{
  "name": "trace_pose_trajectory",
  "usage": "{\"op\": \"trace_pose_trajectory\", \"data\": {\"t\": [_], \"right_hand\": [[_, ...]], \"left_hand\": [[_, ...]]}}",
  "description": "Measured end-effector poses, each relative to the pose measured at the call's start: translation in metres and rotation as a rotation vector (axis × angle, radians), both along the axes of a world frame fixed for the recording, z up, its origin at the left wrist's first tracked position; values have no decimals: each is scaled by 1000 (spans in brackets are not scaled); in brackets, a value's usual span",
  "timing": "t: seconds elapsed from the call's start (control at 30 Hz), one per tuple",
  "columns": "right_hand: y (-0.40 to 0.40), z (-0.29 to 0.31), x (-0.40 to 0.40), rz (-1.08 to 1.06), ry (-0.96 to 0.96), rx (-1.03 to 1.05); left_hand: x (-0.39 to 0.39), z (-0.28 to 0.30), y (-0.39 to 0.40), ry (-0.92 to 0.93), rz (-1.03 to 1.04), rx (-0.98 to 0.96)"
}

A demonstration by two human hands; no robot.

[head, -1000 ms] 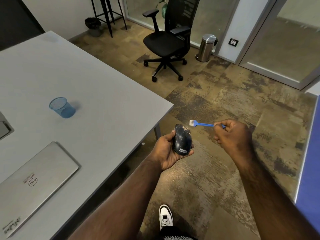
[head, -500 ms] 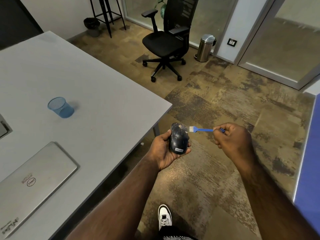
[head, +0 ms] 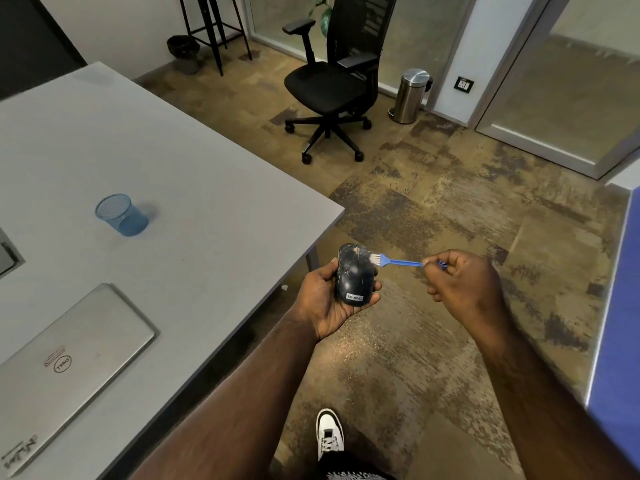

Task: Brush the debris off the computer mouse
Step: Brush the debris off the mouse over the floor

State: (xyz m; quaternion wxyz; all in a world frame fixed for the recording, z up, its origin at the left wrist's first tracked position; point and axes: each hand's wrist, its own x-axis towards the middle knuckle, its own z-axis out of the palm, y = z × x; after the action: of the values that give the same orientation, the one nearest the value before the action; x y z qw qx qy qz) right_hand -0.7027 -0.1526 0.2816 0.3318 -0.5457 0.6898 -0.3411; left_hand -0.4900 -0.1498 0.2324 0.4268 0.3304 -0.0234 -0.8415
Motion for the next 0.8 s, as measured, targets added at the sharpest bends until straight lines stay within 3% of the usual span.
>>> {"op": "trace_pose_trajectory", "data": {"t": [0.1, 0.2, 0.33, 0.4, 0.47, 0.53, 0.67, 0.8], "right_hand": [[-3, -1, -3, -59, -19, -19], [-1, 2, 2, 19, -59, -17], [-1, 3, 1, -24, 41, -39], [-2, 6, -2, -38, -39, -51], [0, 9, 1, 43, -91, -30], [2, 9, 4, 102, -23, -13], [-1, 10, 6, 3, -8, -68], [6, 16, 17, 193, -41, -72]], "left_hand": [[0, 0, 0, 5, 3, 5], [1, -1, -1, 14, 11, 10], [2, -2, -1, 18, 11, 3], [2, -2, 0, 23, 9, 0], [3, -2, 0, 27, 16, 2], [3, -2, -1, 24, 24, 8], [2, -1, 0, 0, 14, 0], [1, 0, 0, -19, 7, -1]]}}
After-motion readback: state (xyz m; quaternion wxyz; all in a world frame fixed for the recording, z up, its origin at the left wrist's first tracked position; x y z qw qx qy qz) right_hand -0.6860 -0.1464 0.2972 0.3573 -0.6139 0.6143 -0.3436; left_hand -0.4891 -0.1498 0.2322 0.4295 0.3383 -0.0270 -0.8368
